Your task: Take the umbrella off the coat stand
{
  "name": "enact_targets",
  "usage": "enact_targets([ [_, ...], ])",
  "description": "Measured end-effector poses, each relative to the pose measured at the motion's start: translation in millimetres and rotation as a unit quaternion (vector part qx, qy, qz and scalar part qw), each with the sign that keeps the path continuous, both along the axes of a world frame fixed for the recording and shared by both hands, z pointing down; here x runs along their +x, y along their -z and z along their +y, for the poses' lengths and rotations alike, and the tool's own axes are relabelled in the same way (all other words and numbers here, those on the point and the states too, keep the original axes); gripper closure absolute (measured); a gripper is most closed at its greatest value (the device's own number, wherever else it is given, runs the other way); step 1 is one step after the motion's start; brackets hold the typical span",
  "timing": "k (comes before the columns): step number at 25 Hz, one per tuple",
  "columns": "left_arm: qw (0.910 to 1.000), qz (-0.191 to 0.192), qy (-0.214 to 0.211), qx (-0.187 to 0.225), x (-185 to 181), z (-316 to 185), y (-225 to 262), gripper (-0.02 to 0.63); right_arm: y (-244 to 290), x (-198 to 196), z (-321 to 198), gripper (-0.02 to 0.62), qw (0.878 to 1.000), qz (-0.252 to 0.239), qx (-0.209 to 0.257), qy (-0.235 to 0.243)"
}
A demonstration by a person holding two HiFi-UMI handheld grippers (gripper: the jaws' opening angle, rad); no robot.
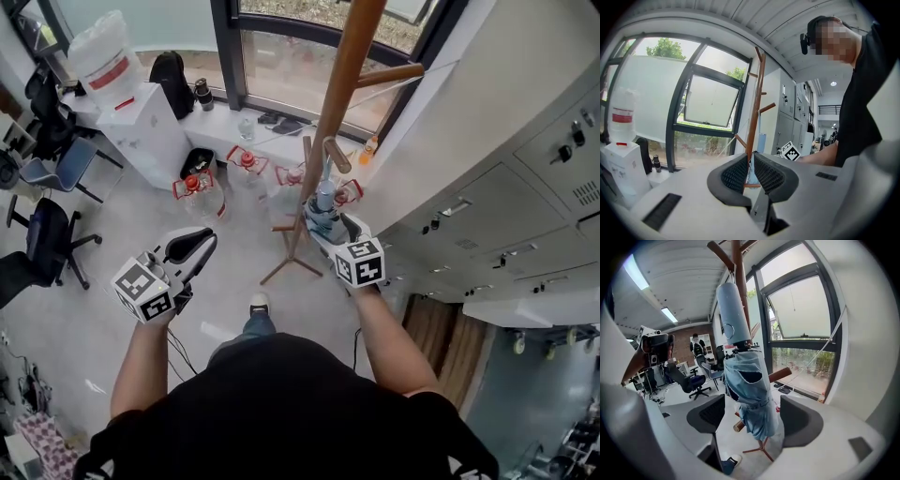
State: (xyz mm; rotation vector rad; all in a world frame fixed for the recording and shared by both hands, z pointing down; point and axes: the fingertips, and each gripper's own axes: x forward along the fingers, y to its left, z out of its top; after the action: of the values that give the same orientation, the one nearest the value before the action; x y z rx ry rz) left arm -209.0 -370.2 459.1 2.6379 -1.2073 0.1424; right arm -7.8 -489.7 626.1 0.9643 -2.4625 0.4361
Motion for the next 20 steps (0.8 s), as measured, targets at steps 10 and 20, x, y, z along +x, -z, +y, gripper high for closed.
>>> enact_targets([
  [10, 0.9998, 0.007, -0.008, -0.018, -12, -25, -18, 0.546, -14, -23, -23, 0.21, 1.0, -0.002, -0.003, 0.005],
  [20, 0.9995, 0.009, -0.006, -0.03, -19, -37, -26, 0.546, -15, -37, -40, 0.212, 1.0, -0.004, 0.012, -0.004],
])
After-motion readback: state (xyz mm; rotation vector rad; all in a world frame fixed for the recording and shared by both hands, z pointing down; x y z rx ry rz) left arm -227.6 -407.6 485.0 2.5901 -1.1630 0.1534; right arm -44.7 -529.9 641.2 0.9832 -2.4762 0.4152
